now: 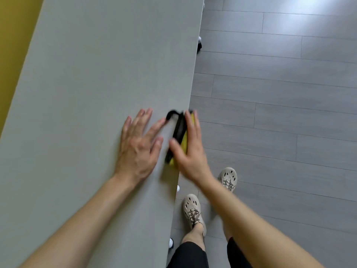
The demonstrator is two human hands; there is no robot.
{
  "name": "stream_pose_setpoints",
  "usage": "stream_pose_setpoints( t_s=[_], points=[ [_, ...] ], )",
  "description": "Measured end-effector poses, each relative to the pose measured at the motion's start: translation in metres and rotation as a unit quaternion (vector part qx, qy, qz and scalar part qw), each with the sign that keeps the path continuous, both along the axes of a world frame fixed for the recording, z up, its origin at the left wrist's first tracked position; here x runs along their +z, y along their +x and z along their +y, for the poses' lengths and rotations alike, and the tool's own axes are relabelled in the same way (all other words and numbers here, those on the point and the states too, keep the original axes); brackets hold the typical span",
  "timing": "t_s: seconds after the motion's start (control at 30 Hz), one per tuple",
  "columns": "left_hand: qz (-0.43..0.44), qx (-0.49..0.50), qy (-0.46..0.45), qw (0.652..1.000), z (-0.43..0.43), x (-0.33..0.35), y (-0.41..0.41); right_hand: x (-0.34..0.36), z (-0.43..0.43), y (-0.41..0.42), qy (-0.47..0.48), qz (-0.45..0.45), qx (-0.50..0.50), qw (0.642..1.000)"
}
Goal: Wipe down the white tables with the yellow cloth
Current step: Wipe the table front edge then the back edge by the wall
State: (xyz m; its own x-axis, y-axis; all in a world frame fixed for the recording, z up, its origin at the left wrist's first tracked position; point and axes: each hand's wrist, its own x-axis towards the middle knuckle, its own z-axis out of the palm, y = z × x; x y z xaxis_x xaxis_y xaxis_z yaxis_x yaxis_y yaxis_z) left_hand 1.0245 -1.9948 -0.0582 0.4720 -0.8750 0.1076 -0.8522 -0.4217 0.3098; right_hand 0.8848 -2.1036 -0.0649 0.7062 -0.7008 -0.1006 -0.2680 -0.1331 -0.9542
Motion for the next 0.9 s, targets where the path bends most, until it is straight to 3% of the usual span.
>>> stream_pose_setpoints(
  t_s=[0.13, 0.23, 0.37, 0.47, 0.53, 0.77, 0.9],
  points=[
    [-0.016, 0.028, -0.002, 0.999, 0.044, -0.001, -0.039, 0.001, -0.108, 0.068, -0.050, 0.040, -0.048, 0.997],
    [-0.033, 0.052, -0.004, 0.998, 0.045, 0.000, -0.045, 0.003, -0.125, 0.081, -0.037, 0.043, -0.064, 0.996],
    [-0.045, 0.047, -0.016, 0.998, 0.043, -0.001, -0.045, -0.001, -0.028, 0.031, -0.036, 0.007, -0.084, 0.996],
    [-0.054, 0.046, -0.019, 0.997, 0.044, -0.003, -0.045, 0.004, 0.073, -0.040, -0.004, -0.002, -0.043, 0.999],
    [-0.053, 0.044, -0.020, 0.997, 0.042, -0.004, -0.045, 0.010, 0.097, -0.060, 0.022, 0.004, -0.016, 1.000],
    [-0.052, 0.052, -0.017, 0.997, 0.041, -0.003, -0.045, 0.001, -0.074, 0.057, -0.035, 0.052, -0.070, 0.996],
    [-0.053, 0.053, -0.021, 0.997, 0.041, -0.005, -0.043, 0.004, -0.064, 0.056, -0.044, 0.044, -0.084, 0.994]
  ],
)
